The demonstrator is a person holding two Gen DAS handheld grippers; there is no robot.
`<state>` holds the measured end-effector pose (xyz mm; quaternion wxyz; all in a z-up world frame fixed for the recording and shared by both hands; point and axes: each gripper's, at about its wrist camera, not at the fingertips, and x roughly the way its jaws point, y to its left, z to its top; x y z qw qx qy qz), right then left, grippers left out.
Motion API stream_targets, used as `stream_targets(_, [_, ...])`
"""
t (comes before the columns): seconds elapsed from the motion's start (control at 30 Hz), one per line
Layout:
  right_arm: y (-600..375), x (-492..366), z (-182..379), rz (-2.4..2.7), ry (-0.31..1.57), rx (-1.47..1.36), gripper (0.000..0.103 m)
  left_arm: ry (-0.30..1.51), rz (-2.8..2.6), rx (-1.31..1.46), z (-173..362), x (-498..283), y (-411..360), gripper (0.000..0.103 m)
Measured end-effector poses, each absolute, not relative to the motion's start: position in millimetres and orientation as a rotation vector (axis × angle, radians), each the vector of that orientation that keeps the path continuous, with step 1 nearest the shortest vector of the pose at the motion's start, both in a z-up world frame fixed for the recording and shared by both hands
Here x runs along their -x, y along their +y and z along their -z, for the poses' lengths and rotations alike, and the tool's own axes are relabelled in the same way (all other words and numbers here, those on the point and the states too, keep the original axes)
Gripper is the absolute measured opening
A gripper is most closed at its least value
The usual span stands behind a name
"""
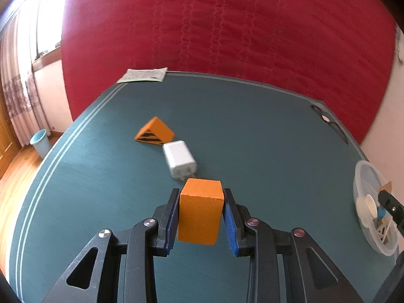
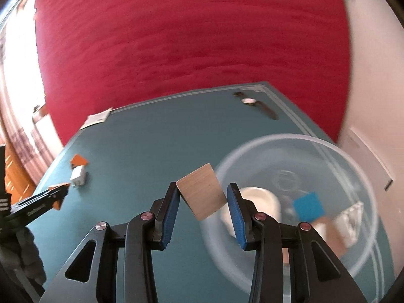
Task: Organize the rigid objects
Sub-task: 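Lower the tan board into the container with the right tool while the left tool carries the orange block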
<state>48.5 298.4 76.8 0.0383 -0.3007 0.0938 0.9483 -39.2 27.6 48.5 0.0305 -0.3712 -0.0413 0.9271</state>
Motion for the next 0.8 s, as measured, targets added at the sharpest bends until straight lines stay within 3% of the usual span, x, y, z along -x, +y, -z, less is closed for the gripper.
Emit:
stream_targets(0.6, [398,-61,-64,-2.736,0.45,0.869,0.041,-0.011,-2.762,1.141,-48,25,90,0.034])
stream_targets(0.8, [407,-66,-65,-2.726,0.479,0.841,0.05,0.017,-2.705,1.122,-53,20,111,0.034])
